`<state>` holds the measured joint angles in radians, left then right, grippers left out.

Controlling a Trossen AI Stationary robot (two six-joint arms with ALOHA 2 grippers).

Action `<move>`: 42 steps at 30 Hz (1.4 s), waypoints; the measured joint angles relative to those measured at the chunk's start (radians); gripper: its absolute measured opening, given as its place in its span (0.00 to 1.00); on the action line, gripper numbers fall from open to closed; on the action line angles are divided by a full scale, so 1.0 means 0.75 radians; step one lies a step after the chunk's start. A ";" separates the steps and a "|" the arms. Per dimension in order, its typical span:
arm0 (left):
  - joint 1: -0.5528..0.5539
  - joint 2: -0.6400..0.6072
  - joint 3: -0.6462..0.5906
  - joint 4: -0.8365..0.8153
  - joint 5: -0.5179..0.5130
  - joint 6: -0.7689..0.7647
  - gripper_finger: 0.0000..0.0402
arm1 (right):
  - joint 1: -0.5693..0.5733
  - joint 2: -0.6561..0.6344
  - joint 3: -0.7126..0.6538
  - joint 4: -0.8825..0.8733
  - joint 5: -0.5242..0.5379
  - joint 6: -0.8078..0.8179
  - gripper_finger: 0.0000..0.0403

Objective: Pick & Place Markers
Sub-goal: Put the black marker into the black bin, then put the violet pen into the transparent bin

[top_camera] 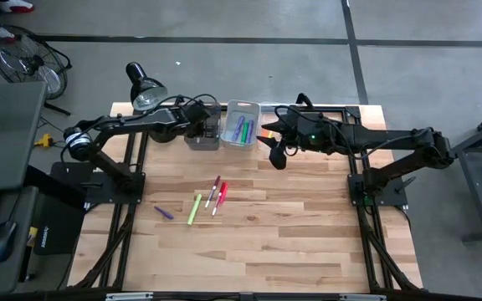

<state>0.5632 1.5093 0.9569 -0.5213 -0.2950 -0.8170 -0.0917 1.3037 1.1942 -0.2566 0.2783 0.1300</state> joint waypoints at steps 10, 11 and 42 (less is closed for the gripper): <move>0.001 0.000 0.000 0.000 -0.014 0.003 0.12 | 0.000 0.000 0.000 -0.002 0.000 -0.004 0.43; 0.001 0.000 0.000 0.000 -0.014 0.006 0.12 | 0.000 0.000 0.000 -0.002 0.000 -0.004 0.43; -0.001 0.000 -0.001 -0.009 0.064 0.040 0.27 | 0.000 0.000 0.000 -0.016 -0.001 -0.010 0.43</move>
<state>0.5629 1.5093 0.9565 -0.5280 -0.2472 -0.7872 -0.0917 1.3037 1.1942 -0.2687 0.2775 0.1221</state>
